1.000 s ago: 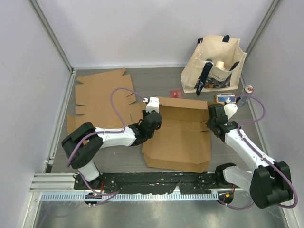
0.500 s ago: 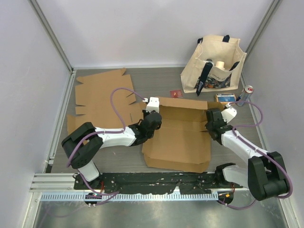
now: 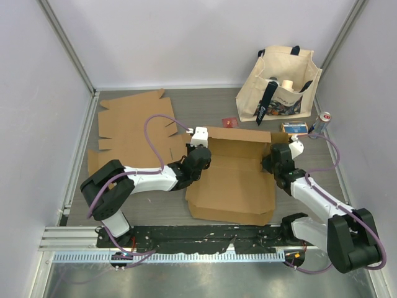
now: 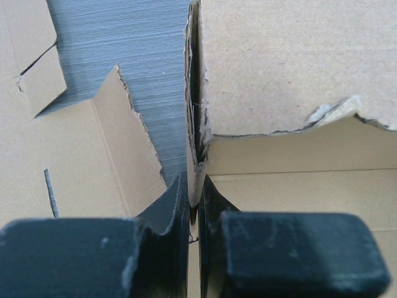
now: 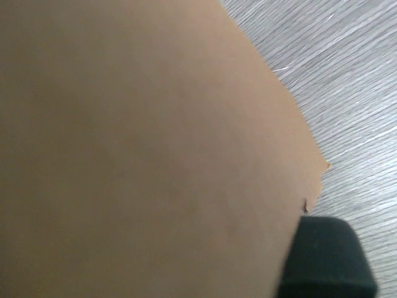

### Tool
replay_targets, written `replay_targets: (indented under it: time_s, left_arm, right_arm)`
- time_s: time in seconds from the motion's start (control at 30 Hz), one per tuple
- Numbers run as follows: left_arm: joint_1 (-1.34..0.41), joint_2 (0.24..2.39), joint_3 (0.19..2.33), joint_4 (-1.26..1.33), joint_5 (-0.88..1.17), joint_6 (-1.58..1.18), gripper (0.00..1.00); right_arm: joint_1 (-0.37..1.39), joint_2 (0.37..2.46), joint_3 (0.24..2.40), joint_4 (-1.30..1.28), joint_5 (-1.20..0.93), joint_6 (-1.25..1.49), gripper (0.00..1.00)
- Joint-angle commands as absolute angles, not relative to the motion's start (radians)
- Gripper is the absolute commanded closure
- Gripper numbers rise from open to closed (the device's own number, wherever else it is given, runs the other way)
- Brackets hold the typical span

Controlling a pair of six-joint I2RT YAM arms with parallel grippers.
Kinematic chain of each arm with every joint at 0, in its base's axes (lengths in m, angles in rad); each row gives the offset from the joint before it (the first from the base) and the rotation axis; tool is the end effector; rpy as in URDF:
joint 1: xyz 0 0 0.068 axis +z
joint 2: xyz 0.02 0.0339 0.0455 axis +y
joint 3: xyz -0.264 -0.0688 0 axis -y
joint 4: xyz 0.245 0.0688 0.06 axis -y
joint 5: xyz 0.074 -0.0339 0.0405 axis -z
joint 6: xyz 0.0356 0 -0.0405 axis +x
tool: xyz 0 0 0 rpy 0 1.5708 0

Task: Fold the paper box

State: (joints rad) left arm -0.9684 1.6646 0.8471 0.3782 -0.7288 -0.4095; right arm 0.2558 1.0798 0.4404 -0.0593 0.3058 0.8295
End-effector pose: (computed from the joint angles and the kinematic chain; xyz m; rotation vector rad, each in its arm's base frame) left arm 0.2162 -0.2726 0.1959 0.0794 1.8970 -0.2016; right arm 0.2064 0.0429 0.1788 0.7868 2.0997 0.2430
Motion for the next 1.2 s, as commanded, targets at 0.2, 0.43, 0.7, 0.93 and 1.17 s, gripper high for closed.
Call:
replay_targets:
  time_s: [0.2,0.43,0.7,0.93,1.17]
  left_arm:
    - [-0.969,1.654,0.882,0.362,-0.678,-0.456,1.0]
    - [-0.969,1.69,0.936,0.334,-0.646,-0.469,1.0]
    - [-0.969,1.687,0.913,0.368,-0.678,-0.428,1.0]
    - [-0.971,1.66,0.873,0.382,-0.718,-0.408,1.0]
    - [-0.969,1.663,0.874,0.377,-0.706,-0.403,1.0]
  right_arm:
    - [0.325,1.075,0.383,0.038,0.253,0.887,0.99]
    - [0.347,1.109,0.311,0.06,0.29,0.943,0.96]
    - [0.345,0.959,0.434,-0.226,0.357,0.833,0.83]
    - [0.341,0.763,0.598,-0.566,0.394,0.71,0.57]
    - [0.337,0.727,0.773,-0.773,0.512,0.75,0.43]
